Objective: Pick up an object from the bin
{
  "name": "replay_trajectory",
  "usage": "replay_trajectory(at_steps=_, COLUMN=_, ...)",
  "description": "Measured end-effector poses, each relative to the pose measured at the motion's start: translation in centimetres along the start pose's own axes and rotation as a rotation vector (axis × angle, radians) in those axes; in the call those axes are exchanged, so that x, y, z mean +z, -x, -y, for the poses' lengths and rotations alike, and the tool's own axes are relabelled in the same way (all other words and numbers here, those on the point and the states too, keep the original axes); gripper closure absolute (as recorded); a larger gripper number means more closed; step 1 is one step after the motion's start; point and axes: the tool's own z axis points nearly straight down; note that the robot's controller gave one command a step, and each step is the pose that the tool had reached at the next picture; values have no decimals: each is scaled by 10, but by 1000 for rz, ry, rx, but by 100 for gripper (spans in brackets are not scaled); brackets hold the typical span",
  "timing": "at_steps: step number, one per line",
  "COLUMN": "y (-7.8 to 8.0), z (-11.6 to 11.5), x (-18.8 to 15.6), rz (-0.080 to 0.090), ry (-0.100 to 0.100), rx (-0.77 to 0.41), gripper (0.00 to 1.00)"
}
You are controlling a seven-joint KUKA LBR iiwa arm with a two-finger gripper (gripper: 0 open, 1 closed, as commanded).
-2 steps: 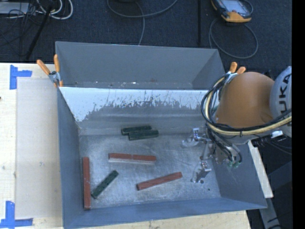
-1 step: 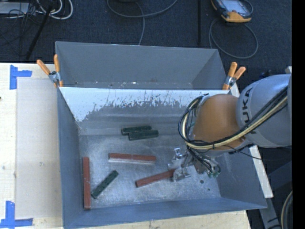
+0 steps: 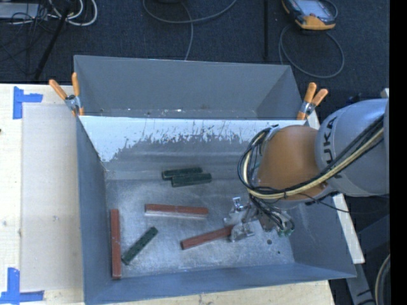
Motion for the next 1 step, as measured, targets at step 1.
replay_trajectory(at_steps=1, y=-6, z=4, x=-158, rz=5, ry=-1, rx=-34, gripper=100)
